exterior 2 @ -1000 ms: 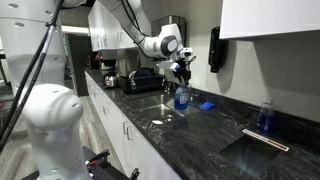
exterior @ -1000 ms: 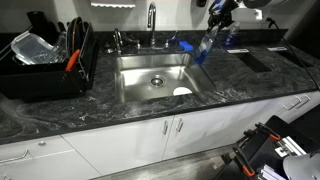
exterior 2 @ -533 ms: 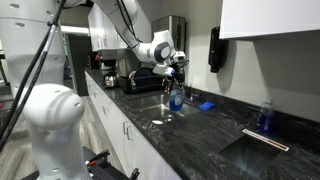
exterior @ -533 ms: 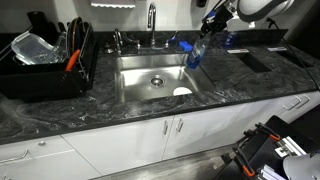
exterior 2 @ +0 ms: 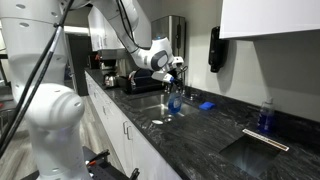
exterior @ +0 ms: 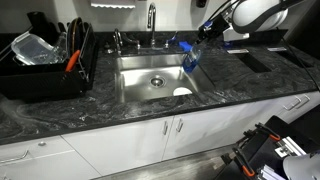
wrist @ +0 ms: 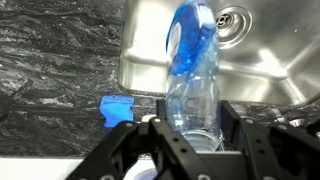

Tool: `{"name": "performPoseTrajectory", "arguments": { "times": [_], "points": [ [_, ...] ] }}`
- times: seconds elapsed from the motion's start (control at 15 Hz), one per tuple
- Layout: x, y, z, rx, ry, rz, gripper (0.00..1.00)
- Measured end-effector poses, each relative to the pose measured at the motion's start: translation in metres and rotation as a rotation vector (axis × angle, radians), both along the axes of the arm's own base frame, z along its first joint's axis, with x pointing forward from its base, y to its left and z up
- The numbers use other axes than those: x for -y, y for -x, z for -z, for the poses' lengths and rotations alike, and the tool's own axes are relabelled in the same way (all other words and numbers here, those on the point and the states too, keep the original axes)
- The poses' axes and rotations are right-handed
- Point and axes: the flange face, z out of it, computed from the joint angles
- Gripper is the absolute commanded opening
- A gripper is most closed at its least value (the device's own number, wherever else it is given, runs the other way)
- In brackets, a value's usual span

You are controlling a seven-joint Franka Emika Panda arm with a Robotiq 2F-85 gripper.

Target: Pick up the bottle from the counter and put it in the sink

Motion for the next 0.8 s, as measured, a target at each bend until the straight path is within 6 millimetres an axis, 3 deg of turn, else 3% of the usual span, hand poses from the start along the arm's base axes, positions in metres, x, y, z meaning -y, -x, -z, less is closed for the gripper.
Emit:
{"name": "performPoseTrajectory", "arguments": {
  "times": [0.47, 0.8],
  "points": [
    [0.003, 0.000, 0.038, -0.021, 0.016, -0.030, 0.28],
    [0.030, 0.002, 0.068, -0.082, 0.064, 0.003, 0.28]
  ]
}}
